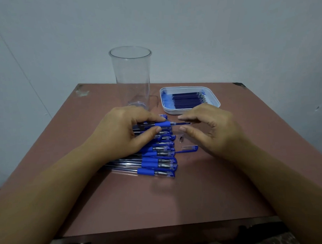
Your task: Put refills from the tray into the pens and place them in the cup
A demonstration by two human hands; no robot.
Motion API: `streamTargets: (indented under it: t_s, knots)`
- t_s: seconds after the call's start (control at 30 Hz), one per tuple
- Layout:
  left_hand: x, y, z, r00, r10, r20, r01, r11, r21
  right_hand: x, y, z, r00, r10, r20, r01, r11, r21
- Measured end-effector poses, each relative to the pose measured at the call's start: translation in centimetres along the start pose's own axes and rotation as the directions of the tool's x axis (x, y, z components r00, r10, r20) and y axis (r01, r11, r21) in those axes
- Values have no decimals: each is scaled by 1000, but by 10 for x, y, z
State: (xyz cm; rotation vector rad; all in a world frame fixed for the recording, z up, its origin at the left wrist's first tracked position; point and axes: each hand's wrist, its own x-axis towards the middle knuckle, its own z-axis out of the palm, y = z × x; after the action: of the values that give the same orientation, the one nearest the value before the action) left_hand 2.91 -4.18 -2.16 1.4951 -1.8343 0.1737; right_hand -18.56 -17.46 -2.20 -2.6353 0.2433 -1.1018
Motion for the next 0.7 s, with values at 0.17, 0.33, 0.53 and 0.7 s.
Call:
streamTargets:
  t_s: [0.17, 0.33, 0.53, 0.7]
  knots:
    - [0, -3, 1, 1000, -5, -14, 5, 1000, 5, -3, 3, -4, 999, 40, -14, -39, 999, 19]
    - [0, -4, 2, 1000, -8, -5, 8, 1000, 3, -2, 2, -5, 999, 32, -18, -31, 999, 21]
    - [1, -8, 1, 1000, -26, 12, 26, 1000, 4, -4, 9, -4, 997, 73, -21, -73, 997, 11]
    - [-1, -18, -7, 997, -71, 0, 71, 997, 17, -12, 29, -19, 981, 188, -53, -189, 982, -23]
